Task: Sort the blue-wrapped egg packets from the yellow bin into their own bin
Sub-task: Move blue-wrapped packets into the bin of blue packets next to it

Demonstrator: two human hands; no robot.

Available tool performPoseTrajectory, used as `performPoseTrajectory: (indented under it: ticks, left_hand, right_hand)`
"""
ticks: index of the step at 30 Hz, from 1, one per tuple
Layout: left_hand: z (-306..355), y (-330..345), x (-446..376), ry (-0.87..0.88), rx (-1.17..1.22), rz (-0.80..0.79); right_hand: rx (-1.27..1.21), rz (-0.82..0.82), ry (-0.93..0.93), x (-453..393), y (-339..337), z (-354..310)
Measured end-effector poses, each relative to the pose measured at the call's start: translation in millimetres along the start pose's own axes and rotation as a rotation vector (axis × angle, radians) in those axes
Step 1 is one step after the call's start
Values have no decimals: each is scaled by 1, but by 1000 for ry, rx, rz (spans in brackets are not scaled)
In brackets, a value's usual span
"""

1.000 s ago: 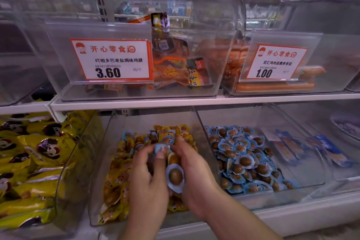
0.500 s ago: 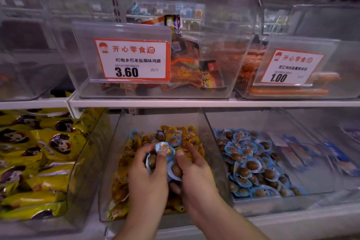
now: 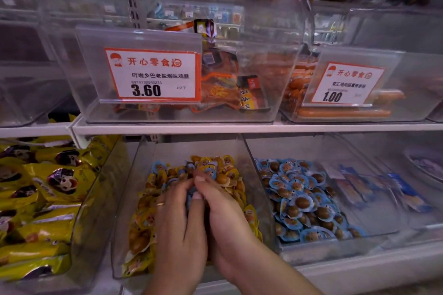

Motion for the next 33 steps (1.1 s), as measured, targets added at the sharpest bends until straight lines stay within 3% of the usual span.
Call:
performPoseTrajectory:
  ticks: [3,7,10,13,16,21,24,29,33]
  left_hand:
    - [8,6,2,200,-300,-103]
    - [3,14,-4,213,-488,-276]
    - [-1,21,-2,224,-423,-388]
    - [-1,20,0,206,-274,-390]
    - [-6,14,-5,128,-261,-334]
    - [-12,3,-12,116,-355,-330]
    - [-10,-10,-16,182,-364,-241]
    - [1,-49,-33,275,-375,-48]
    - [-13,-80,-37,157,-284,89]
  right_hand:
    - [16,-72,-28,6,3,-7]
    - [44,-53,-26,9,-11,-19]
    - [76,-10,-50,9,-30,-36]
    - [86,31,-181,6,-51,-71]
    - [34,223,-317,-6,-94,-120]
    - [567,688,-152,-25,-186,-138]
    - [555,815,-241,-22,-213,-135]
    - [595,695,-672,-1,-166,-140]
    - [868,412,-897,17,-85,-127]
Point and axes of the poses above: each hand's wrist, its own x-axis away from the middle knuckle, its own y-axis out of the palm, z = x × y, the point moved 6 cm from there along -x, towards the middle knuckle, and after that the axes turned 5 degrees about x, right-handed, at the moved point
